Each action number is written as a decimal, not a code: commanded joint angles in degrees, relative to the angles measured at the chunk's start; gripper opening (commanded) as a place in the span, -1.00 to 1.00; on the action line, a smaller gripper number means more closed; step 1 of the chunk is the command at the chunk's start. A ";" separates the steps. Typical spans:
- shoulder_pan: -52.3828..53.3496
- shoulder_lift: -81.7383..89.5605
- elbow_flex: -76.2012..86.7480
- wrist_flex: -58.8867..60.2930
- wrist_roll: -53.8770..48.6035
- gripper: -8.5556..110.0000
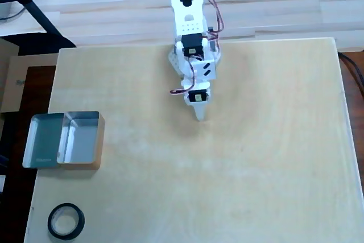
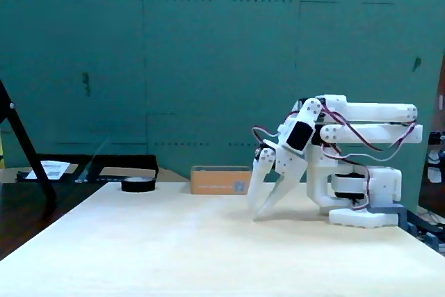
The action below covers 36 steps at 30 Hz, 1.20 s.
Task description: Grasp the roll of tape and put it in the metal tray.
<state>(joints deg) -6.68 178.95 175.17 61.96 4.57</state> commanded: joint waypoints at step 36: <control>0.44 16.52 -0.70 -0.18 -4.83 -0.86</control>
